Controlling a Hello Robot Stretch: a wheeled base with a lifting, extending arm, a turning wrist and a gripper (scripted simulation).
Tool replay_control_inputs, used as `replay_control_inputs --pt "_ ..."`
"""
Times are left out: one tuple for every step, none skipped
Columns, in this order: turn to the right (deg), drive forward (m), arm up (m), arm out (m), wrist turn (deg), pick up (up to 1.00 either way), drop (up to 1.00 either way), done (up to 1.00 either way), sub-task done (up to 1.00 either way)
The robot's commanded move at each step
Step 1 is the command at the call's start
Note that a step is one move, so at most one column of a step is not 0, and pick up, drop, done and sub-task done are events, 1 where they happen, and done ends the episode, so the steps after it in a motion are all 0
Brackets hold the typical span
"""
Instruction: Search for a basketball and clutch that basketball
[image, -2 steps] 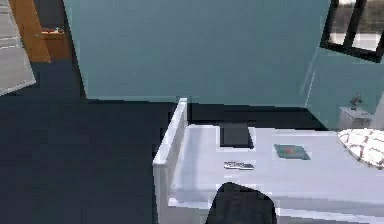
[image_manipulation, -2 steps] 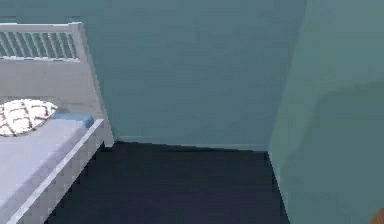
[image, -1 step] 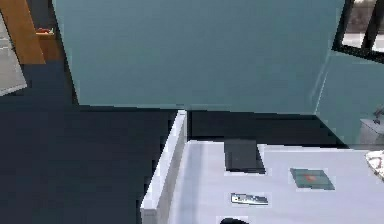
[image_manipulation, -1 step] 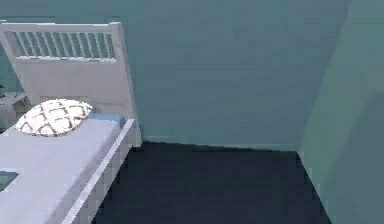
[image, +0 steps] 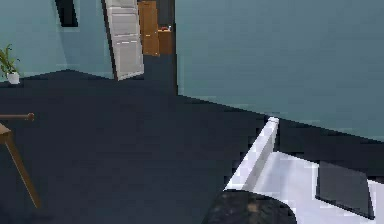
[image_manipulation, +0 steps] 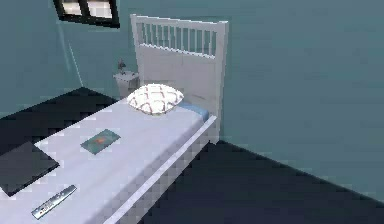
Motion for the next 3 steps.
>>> replay_control_inputs --pt "0.0 0.1 0.0 0.0 0.0 0.0 0.0 0.0 0.0" --pt "24.0 0.0 0.0 0.0 0.0 0.0 0.0 0.0 0.0" --pt "0.0 0.25 0.0 0.0 0.0 0.0 0.0 0.0 0.0"
